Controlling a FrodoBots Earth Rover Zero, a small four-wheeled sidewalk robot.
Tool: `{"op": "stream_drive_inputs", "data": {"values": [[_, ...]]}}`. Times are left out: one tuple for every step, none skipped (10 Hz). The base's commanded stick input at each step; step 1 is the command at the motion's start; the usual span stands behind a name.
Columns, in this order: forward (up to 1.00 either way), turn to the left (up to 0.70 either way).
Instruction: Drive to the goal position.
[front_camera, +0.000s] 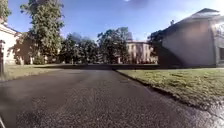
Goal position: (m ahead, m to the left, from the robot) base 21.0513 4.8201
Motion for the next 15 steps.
{"op": "stream_drive_inputs", "data": {"values": [[0.5,0.0],[0.5,0.0],[0.5,0.0],[0.5,0.0],[0.5,0.0],[0.5,0.0],[0.5,0.0],[0.5,0.0],[0.5,0.0],[0.5,0.0],[0.5,0.0],[0.5,0.0],[0.5,0.0],[0.5,0.28],[0.5,0.5]]}}
